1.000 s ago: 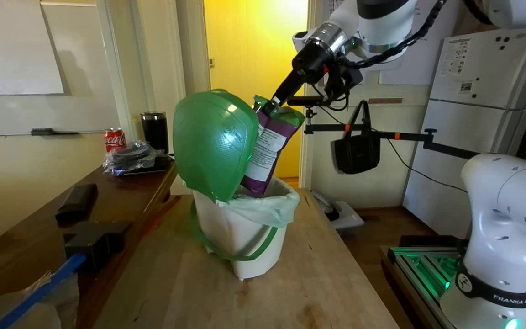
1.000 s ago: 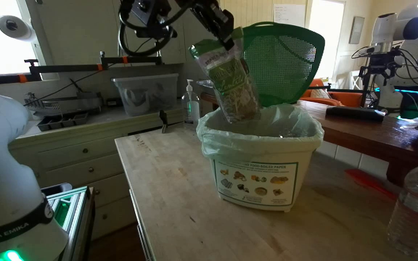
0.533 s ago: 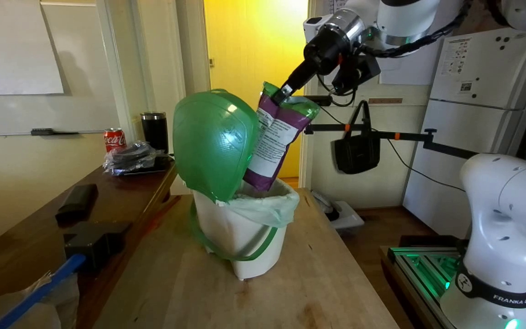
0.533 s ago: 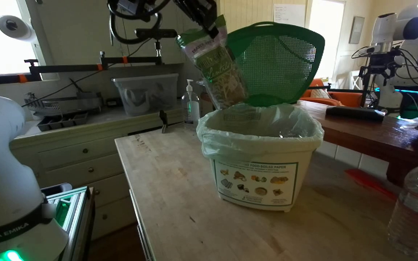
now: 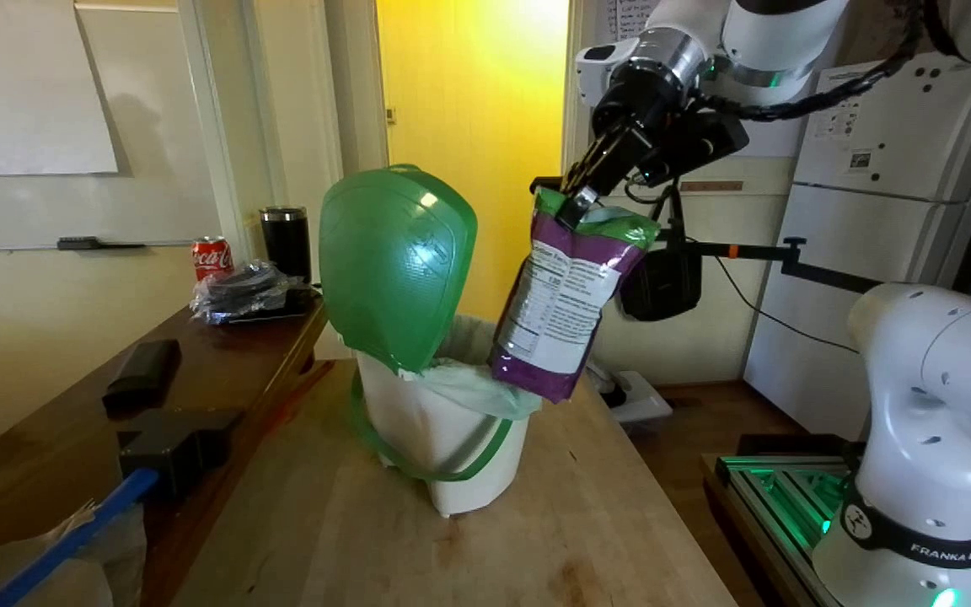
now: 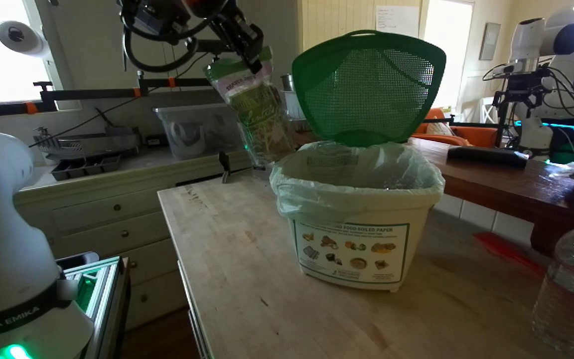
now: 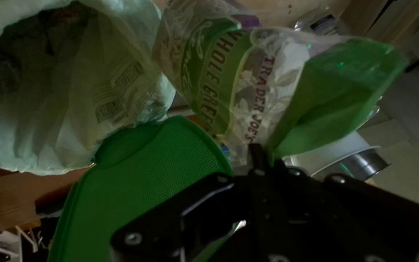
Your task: Open the trash can then remove the contents inside
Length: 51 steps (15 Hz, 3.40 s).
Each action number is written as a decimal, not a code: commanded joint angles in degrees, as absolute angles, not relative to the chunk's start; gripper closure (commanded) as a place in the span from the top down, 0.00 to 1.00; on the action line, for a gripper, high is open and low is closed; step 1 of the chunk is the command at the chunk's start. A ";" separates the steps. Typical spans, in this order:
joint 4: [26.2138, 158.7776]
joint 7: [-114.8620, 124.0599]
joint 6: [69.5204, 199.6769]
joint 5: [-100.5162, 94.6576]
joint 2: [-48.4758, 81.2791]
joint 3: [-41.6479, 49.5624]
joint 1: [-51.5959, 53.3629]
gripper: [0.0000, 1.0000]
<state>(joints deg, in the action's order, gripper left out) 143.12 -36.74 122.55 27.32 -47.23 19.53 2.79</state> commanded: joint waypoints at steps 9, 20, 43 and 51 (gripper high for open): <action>143.35 -36.72 111.43 24.66 -42.85 19.96 3.47 0.01; 143.76 -39.62 113.73 25.19 -29.38 16.55 2.89 0.01; 143.32 -39.44 117.91 20.39 -31.07 13.33 -1.22 1.00; 141.70 -40.29 121.86 16.12 -33.61 14.37 -2.28 1.00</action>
